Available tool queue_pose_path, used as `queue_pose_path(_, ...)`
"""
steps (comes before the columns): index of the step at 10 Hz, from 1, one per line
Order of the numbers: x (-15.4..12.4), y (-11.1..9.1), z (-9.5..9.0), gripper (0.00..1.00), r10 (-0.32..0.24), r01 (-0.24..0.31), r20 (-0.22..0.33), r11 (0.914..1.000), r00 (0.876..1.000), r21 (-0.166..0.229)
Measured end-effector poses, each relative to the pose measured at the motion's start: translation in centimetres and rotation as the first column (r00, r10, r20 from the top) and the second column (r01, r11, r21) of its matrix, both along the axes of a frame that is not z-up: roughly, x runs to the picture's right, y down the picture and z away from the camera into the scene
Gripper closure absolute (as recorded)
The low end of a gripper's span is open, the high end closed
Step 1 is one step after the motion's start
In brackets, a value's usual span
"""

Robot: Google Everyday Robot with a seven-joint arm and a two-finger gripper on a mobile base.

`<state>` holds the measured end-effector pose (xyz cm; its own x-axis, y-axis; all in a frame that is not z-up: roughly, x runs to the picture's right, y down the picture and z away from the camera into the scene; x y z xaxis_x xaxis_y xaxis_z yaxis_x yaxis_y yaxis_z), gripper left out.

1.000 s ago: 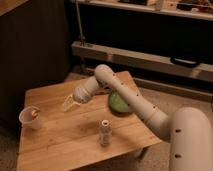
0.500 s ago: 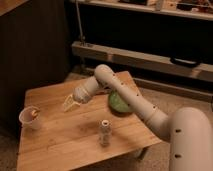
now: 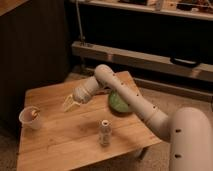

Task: Knock the bottle over

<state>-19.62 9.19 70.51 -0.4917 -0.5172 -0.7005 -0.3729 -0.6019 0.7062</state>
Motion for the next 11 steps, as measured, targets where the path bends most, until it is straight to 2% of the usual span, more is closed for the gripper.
queue_pose_path(5,0.1,-0.1,0.0,0.97,-0.004,0.004,-0.009,1.0,1.0,0.006)
queue_pose_path(7,1.5,-0.9,-0.1,0.97,0.012,-0.01,-0.069,0.9994,0.998,0.032)
queue_pose_path(8,3.6,-1.6,-0.5,0.97,0.032,-0.024,-0.131,0.9976,0.991,0.065)
queue_pose_path(10,8.0,-1.6,-2.0,0.97,0.054,-0.027,-0.231,0.9929,0.971,0.115)
queue_pose_path(11,11.0,-1.3,-3.1,0.97,0.061,-0.019,-0.297,0.9898,0.953,0.141)
